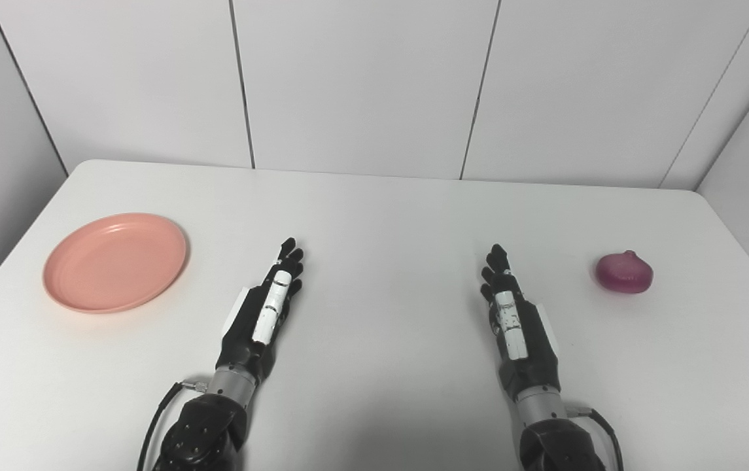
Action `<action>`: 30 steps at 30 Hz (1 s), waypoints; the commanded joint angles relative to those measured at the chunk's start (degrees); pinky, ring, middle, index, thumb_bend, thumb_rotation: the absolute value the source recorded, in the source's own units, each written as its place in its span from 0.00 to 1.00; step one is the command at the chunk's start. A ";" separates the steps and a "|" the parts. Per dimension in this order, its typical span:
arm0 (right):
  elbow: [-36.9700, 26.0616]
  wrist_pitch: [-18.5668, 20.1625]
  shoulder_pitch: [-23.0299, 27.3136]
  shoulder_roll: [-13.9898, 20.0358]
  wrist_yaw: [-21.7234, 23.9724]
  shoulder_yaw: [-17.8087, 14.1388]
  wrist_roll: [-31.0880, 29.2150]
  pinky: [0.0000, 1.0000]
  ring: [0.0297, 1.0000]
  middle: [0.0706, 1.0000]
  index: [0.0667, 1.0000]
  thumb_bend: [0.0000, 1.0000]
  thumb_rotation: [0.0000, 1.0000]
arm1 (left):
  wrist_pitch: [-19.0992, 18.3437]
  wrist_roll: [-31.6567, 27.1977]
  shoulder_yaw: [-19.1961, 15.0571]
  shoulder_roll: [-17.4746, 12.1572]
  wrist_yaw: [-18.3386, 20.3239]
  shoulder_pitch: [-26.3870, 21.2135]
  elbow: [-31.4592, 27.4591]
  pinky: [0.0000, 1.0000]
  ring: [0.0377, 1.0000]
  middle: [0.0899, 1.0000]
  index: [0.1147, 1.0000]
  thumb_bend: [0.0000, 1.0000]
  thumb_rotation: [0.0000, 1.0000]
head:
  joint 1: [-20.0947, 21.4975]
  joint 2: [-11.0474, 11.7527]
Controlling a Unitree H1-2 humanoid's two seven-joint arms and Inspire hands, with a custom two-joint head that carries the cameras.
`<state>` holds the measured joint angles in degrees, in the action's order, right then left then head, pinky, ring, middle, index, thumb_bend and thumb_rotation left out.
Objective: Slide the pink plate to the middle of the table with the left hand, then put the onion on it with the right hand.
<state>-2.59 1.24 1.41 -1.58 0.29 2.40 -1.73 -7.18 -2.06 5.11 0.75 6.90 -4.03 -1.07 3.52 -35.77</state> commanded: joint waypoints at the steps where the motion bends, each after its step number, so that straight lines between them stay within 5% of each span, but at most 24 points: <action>1: -1.25 -0.33 2.27 -0.22 0.27 -0.16 -0.28 1.00 1.00 1.00 1.00 0.65 0.91 | 0.73 -0.02 0.10 -0.19 0.23 -1.81 -0.18 1.00 1.00 1.00 1.00 0.53 1.00 | -0.01 0.03; 19: -1.39 0.03 2.32 -0.33 0.15 -0.25 -0.47 1.00 1.00 1.00 1.00 0.65 0.90 | 1.00 -0.31 0.03 -0.16 0.37 -1.84 0.01 1.00 1.00 1.00 1.00 0.52 1.00 | -0.01 0.05; 30: 0.36 -3.09 1.20 2.48 1.30 -2.43 -2.26 1.00 1.00 1.00 1.00 0.63 0.91 | 2.58 4.46 1.47 3.86 -4.91 -1.55 2.79 1.00 1.00 1.00 1.00 0.52 1.00 | -15.38 5.01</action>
<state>-2.35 1.10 1.41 0.23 1.18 0.74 -3.57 -5.04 1.07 5.64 3.29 2.86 -4.03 0.96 -11.93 -30.68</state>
